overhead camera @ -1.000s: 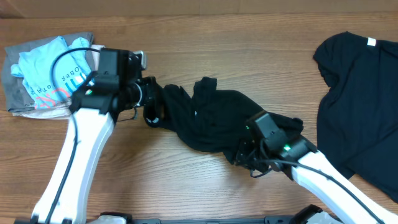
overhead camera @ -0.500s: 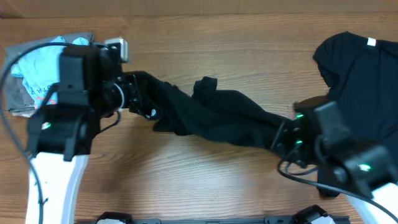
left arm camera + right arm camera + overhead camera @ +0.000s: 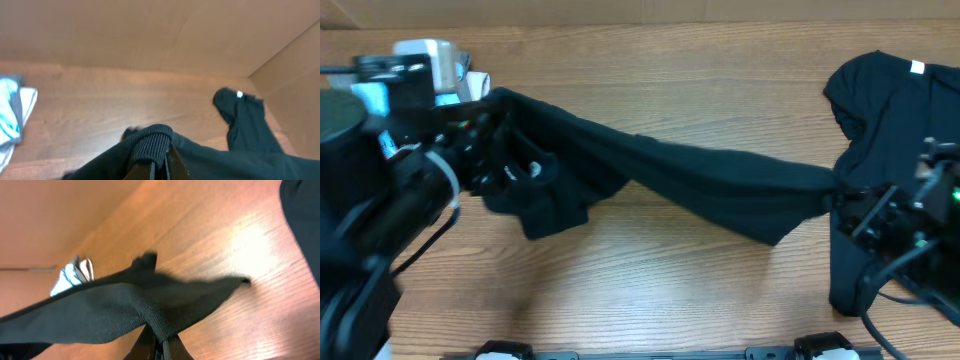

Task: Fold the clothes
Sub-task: 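Lift the shirt with both grippers and stretch it apart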

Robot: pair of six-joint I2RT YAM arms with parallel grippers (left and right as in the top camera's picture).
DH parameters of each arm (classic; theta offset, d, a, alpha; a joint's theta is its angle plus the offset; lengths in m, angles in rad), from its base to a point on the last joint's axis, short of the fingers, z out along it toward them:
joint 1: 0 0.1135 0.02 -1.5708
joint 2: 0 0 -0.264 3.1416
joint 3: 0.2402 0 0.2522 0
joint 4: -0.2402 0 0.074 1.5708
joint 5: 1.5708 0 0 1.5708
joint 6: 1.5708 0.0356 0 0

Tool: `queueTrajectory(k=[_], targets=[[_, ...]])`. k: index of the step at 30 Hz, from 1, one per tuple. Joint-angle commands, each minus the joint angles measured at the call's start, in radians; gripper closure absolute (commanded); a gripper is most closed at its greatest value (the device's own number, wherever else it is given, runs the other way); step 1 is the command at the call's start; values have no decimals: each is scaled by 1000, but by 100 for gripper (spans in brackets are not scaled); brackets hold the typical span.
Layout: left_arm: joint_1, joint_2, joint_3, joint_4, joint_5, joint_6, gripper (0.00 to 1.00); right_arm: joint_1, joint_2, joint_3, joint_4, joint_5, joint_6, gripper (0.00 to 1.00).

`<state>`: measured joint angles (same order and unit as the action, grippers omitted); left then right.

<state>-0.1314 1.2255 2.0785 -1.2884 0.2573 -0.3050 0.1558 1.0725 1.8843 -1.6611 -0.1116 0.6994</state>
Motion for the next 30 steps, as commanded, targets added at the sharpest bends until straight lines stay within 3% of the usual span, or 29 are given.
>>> queueTrajectory(k=[1,10,20,30], targets=[[-4,-31,127,-27,-6,20,96,-8,8,146,-27,52,-26,96],[-4,-77,364,-111,-66,21,96,-8,10,356,-32,59,-27,96],[-4,-128,590,-153,-111,17,96,-8,10,462,-32,59,-27,96],[-4,-129,639,-255,-114,-3,96,-8,0,466,-32,42,-26,96]])
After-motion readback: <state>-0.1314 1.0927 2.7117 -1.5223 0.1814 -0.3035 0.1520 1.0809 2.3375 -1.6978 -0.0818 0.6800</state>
